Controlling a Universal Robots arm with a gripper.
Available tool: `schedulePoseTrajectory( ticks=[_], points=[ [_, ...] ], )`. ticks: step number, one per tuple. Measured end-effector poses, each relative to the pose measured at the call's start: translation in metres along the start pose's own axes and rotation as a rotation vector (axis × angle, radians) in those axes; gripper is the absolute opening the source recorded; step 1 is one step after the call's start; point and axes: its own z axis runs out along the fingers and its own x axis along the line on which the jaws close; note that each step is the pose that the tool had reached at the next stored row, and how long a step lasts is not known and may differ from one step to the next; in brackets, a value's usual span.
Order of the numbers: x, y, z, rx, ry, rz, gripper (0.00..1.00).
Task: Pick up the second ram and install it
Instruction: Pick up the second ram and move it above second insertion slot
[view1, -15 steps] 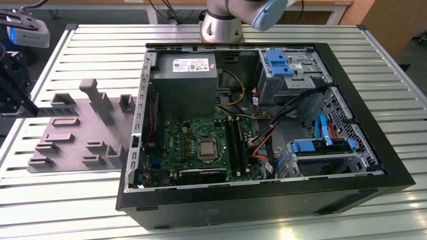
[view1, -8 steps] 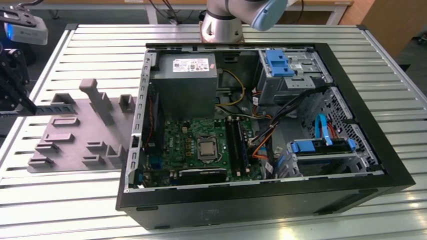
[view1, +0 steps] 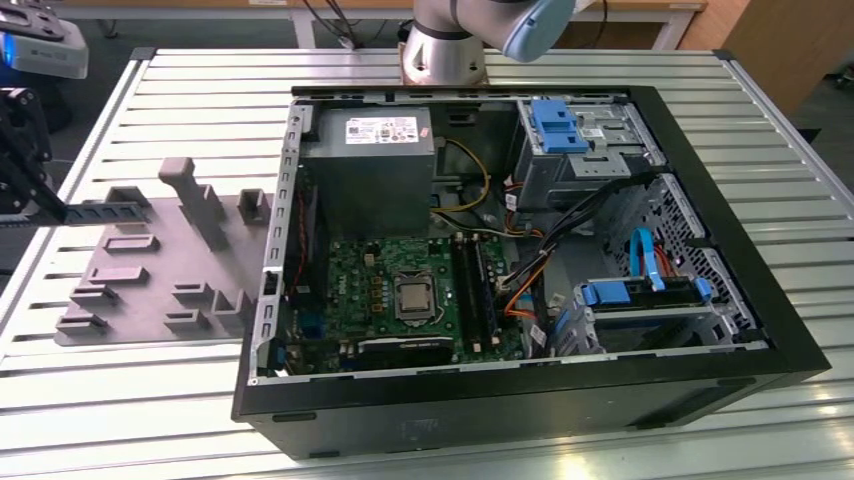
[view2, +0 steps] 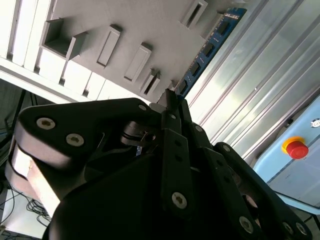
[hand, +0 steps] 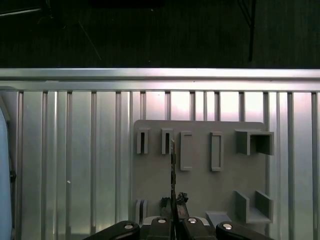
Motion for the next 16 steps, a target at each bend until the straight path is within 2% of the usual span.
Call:
schedulePoseTrajectory(
  ticks=[16],
  points=[
    [-0.0001, 0.0000, -0.0060, -0.0001, 0.0000, 0.000, 0.14]
  ],
)
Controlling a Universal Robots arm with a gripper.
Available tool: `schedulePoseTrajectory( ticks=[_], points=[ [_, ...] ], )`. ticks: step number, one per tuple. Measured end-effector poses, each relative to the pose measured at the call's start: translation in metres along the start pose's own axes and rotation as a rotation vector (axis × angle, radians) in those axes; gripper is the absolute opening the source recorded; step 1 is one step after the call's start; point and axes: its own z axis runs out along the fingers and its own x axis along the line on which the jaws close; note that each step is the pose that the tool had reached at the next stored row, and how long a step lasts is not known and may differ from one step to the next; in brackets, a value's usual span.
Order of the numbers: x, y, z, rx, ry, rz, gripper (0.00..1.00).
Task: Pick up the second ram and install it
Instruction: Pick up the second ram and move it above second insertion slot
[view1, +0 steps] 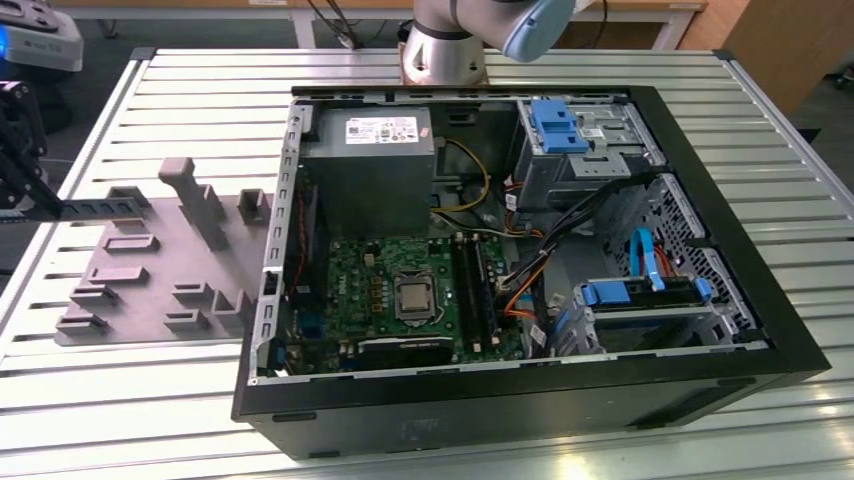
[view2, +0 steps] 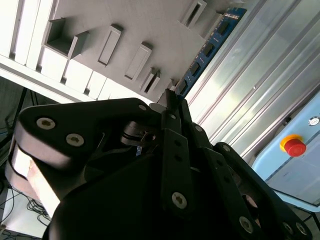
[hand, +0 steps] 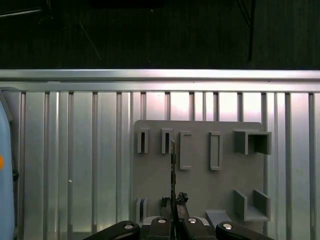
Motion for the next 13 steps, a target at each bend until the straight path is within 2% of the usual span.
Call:
schedulePoseTrajectory(
  ticks=[13],
  points=[
    [-0.0001, 0.0000, -0.0045, 0.0001, -0.0001, 0.000, 0.14]
  ],
)
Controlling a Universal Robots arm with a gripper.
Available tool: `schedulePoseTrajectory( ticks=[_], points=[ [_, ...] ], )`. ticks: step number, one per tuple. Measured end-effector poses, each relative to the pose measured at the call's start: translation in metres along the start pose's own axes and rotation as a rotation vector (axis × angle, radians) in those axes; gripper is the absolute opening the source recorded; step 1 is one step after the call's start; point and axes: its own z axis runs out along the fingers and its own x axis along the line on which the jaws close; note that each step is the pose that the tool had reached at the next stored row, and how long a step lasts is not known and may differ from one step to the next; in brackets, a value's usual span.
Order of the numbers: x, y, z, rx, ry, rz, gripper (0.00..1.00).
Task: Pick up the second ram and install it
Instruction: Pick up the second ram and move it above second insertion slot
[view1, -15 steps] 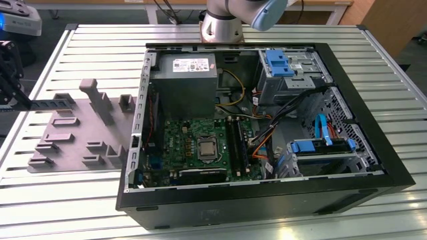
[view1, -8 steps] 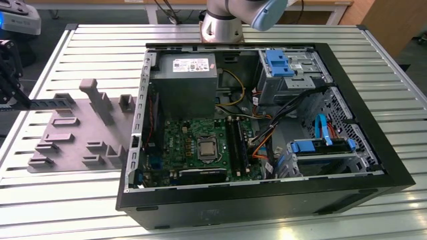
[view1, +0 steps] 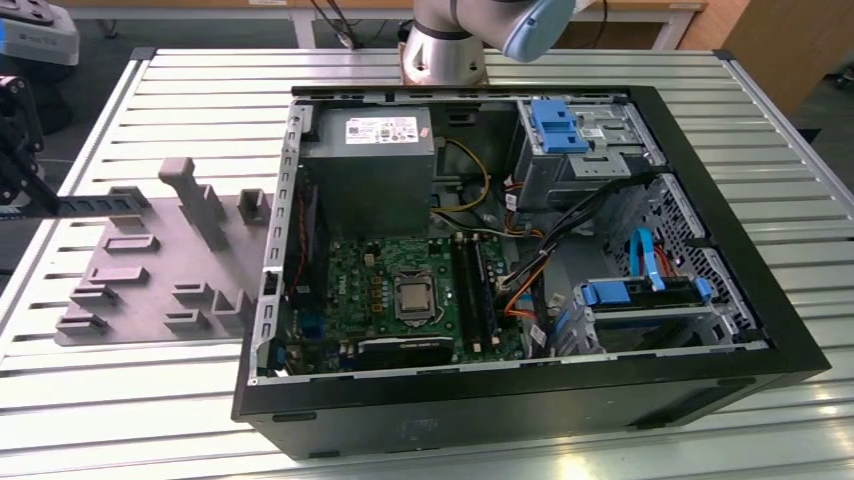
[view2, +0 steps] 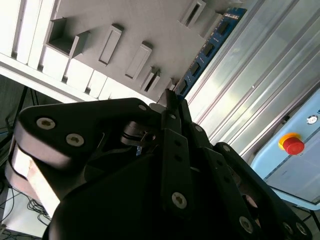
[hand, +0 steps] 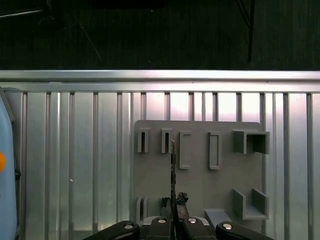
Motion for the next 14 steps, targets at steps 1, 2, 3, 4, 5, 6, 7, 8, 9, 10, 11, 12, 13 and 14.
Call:
schedulePoseTrajectory(
  ticks=[1, 2, 3, 4, 5, 6, 7, 8, 9, 10, 11, 12, 13, 14],
  points=[
    [-0.0001, 0.0000, -0.0002, 0.0000, 0.0000, 0.000, 0.14],
    [-0.0001, 0.0000, -0.0005, -0.0001, 0.0001, 0.000, 0.14],
    [-0.0001, 0.0000, -0.0006, -0.0001, 0.0000, 0.000, 0.14],
    [-0.0001, 0.0000, -0.0008, -0.0001, 0.0001, 0.000, 0.14],
    [-0.0001, 0.0000, -0.0010, -0.0001, 0.0001, 0.000, 0.14],
    [-0.0002, 0.0000, -0.0013, -0.0002, 0.0002, 0.000, 0.14],
    [-0.0003, 0.0000, -0.0016, -0.0002, 0.0002, 0.000, 0.14],
    [-0.0003, 0.0000, -0.0019, -0.0002, 0.0001, 0.000, 0.14],
    [-0.0004, 0.0000, -0.0021, -0.0002, 0.0001, 0.000, 0.14],
    [-0.0004, 0.0000, -0.0024, -0.0002, 0.0001, 0.000, 0.14],
    [-0.0004, 0.0001, -0.0025, 0.0000, 0.0000, 0.000, 0.14],
    [-0.0005, 0.0000, -0.0028, -0.0001, 0.0000, 0.000, 0.14],
    [-0.0005, 0.0000, -0.0031, -0.0002, 0.0001, 0.000, 0.14],
    [-0.0005, 0.0000, -0.0034, -0.0001, 0.0001, 0.000, 0.14]
  ],
)
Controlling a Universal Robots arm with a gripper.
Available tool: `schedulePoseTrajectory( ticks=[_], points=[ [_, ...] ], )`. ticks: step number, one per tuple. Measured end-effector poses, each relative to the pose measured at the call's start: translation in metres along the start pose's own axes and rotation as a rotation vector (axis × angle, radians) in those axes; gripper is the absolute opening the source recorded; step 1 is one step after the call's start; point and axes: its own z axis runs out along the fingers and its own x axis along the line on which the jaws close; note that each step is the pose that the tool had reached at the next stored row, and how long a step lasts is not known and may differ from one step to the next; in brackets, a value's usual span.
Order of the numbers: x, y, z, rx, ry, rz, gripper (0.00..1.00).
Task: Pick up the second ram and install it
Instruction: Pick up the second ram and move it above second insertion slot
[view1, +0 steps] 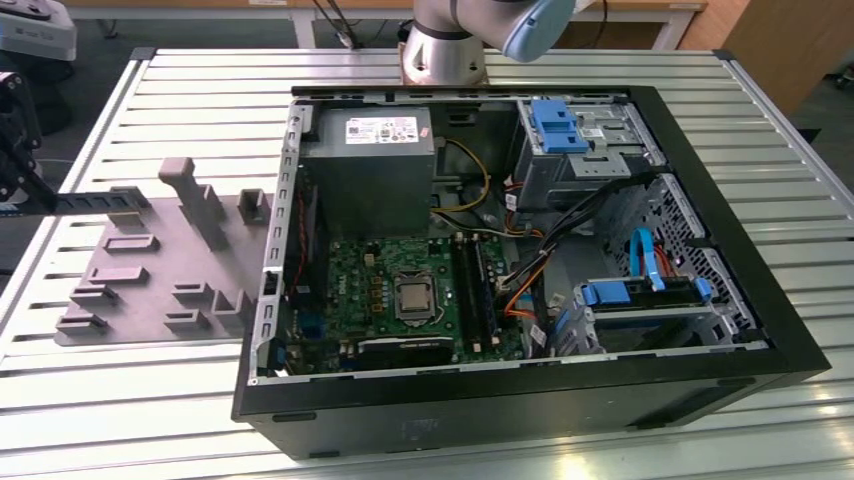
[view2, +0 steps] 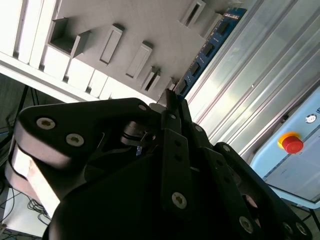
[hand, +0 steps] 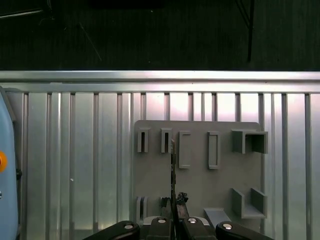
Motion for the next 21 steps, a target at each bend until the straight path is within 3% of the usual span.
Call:
schedulePoseTrajectory(
  ticks=[7, 21],
  points=[
    [-0.0003, 0.0001, -0.0021, -0.0002, 0.0002, 0.000, 0.14],
    [-0.0014, 0.0001, -0.0133, -0.0001, 0.0001, 0.001, 0.14]
  ],
)
